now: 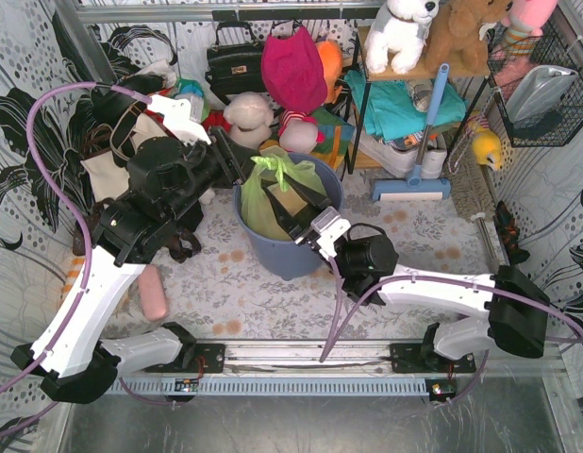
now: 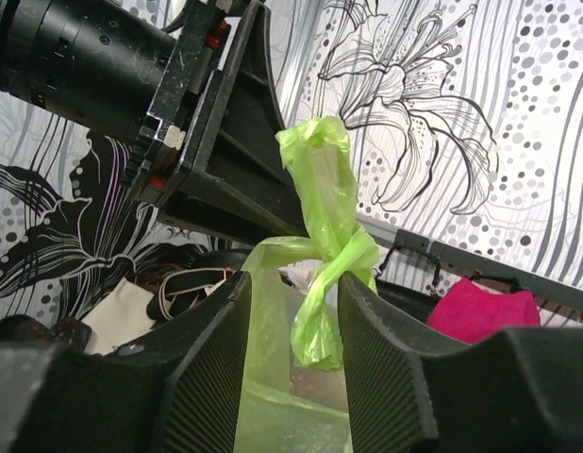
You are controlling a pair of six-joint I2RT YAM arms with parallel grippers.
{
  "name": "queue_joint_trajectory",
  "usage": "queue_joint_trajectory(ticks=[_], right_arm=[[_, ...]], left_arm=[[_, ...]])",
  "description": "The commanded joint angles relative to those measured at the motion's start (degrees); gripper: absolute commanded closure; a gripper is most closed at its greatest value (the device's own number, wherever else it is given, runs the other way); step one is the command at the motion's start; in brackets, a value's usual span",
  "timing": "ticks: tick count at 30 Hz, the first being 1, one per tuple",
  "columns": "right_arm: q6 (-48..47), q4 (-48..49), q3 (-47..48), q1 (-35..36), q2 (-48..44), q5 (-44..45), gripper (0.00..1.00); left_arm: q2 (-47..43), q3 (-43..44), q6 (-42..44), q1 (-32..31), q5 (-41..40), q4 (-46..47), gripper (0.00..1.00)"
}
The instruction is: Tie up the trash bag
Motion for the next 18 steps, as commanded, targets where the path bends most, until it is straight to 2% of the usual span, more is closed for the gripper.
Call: queue_joint_trajectory(ticks=[1, 18], right_arm=[[1.0, -4.2, -1.4, 0.6, -4.2, 2.9, 0.58], [-2.9, -10.4, -3.7, 1.6, -9.6, 5.5, 0.62]], left_arm=[[-0.6, 1.3, 1.3, -0.2, -1.2, 0.6, 0.51], [-1.0, 1.4, 1.3, -0.2, -1.6, 0.2, 0.51]])
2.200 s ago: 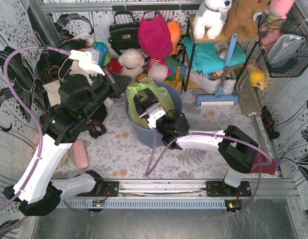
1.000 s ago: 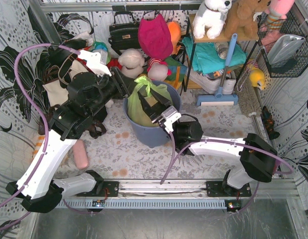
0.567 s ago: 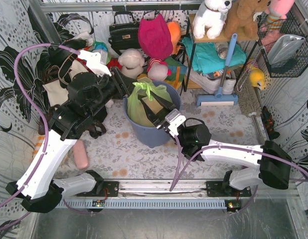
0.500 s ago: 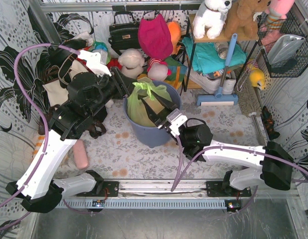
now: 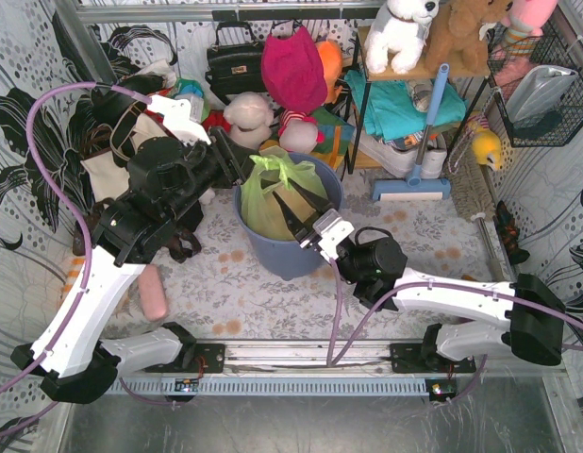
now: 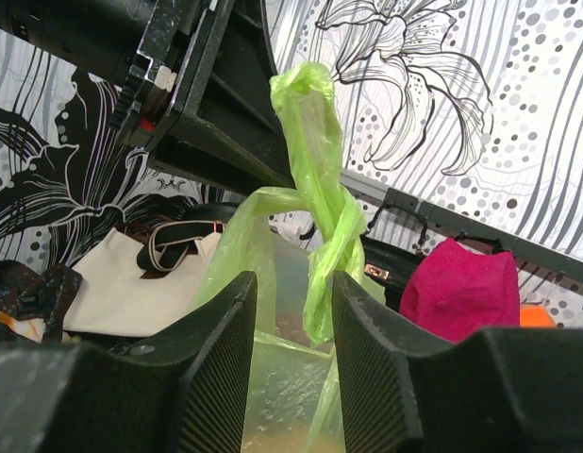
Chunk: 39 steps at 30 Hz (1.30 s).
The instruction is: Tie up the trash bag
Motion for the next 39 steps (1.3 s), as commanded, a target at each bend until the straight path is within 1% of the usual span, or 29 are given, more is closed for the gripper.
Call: queue_joint_trajectory(ticks=[1, 7, 14, 22, 24, 27, 33, 36, 39], right_arm=[[-1.9, -0.4, -0.8, 0.4, -3.0, 1.7, 0.63], [-2.8, -1.1, -1.1, 0.4, -3.4, 1.8, 0.70], [-3.6, -4.0, -1.2, 0.5, -5.2, 1.1, 0.66], [-4.4, -6.0, -1.8, 0.5, -6.3, 1.4, 0.68], [-4.6, -6.5, -2.1, 0.5, -6.7, 1.5, 0.70], [-4.7, -7.8, -2.0, 0.5, -7.1, 1.0, 0.77], [-5.1, -8.3, -1.7, 0.5, -6.9, 0.9, 0.96], [-5.3, -7.9, -1.4, 0.6, -6.2, 0.8, 1.00], [-5.1, -7.0, -0.8, 0.5, -4.7, 0.5, 1.00]], left_arm=[[-1.0, 1.3, 1.0, -0.2, -1.1, 0.5, 0.51], [-1.0, 1.0, 0.8, -0.2, -0.9, 0.7, 0.51], [-0.8, 1.2, 0.9, -0.2, -1.1, 0.6, 0.51], [-0.5, 1.3, 0.7, -0.2, -0.4, 0.6, 0.51], [-0.5, 1.4, 0.6, -0.2, -0.4, 0.6, 0.51], [-0.6, 1.3, 0.6, -0.2, -0.6, 0.5, 0.51], [-0.7, 1.0, 0.3, -0.2, -0.2, 0.6, 0.51], [-0.8, 0.8, 0.2, -0.2, -0.1, 0.7, 0.51], [-0.7, 0.8, 0.2, -0.2, 0.1, 0.7, 0.51]])
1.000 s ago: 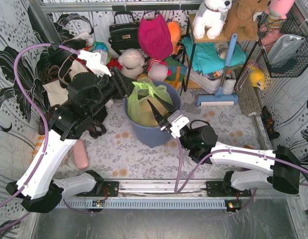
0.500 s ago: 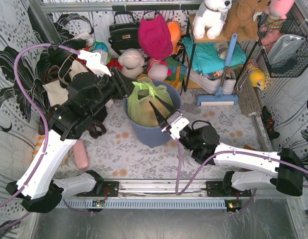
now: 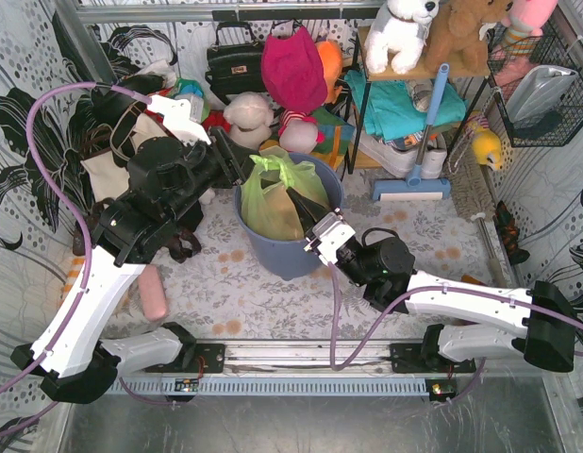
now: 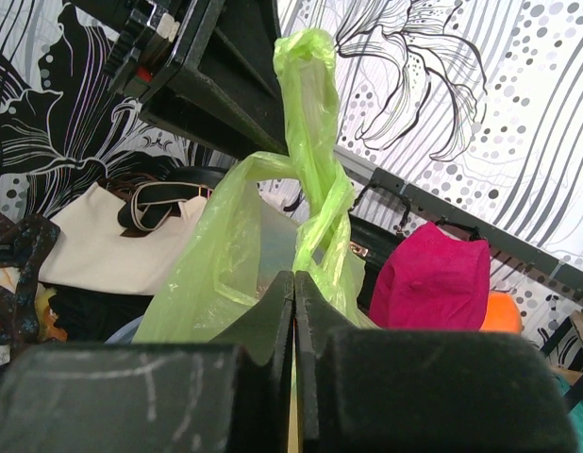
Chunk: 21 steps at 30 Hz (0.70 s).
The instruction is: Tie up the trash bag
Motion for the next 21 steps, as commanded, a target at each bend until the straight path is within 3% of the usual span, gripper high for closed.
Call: queue_joint_trajectory(ticks=[1, 13, 21], right_arm=[[-0.5, 2.6, 0.7, 0.4, 1.4, -0.4, 1.00], [0.9, 17.4, 3.7, 0.4, 11.0, 2.8, 1.00], [2.3, 15.3, 0.3, 0.7, 5.5, -1.3, 1.00]], left_arm=[[-0.6, 0.9, 0.3, -0.2, 0.3, 0.6, 0.51], [-0.6, 0.8, 0.3, -0.2, 1.3, -0.1, 0.51], [-0.2, 0.7, 0.3, -0.2, 1.1, 0.3, 0.51]])
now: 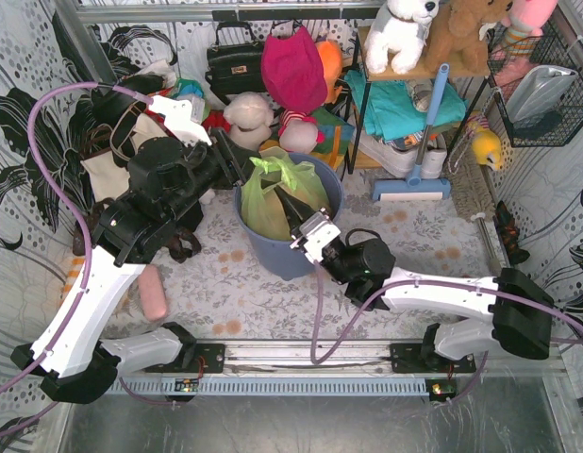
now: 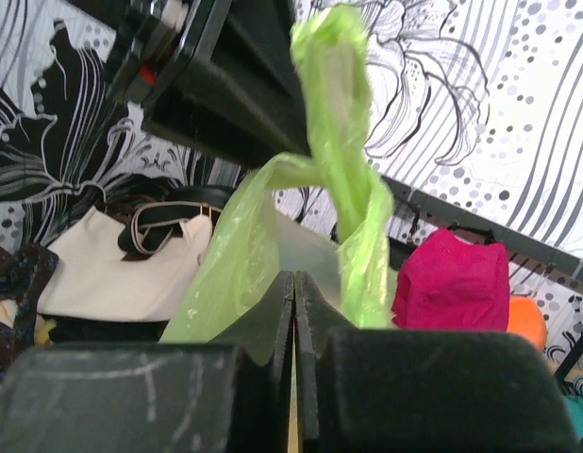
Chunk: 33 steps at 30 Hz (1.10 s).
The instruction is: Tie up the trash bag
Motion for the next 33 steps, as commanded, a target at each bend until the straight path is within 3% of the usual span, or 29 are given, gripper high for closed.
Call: queue_joint_trajectory(ticks=[1, 6, 14, 20, 33], right_arm=[[2.2, 1.1, -1.4, 0.7, -6.3, -4.2, 0.98], [3.1, -10.4, -1.9, 0.9, -13.0, -9.3, 0.86], [-3.4, -18.6, 0.1, 0.9, -14.1, -0.2, 0.63], [-6.7, -16.3, 1.3, 0.9, -10.5, 4.2, 0.63], [-10.3, -8.9, 2.5, 0.9, -8.9, 5.0, 0.71]], left_arm=[[-0.1, 0.8, 0.3, -0.2, 0.3, 0.8, 0.51], [0.1, 1.0, 0.4, -0.2, 0.2, 0.6, 0.51], [0.1, 1.0, 0.4, -0.2, 0.1, 0.5, 0.51], [0.2, 0.9, 0.4, -0.2, 0.4, 0.6, 0.51], [-0.1, 0.0, 0.2, -0.2, 0.6, 1.1, 0.51]])
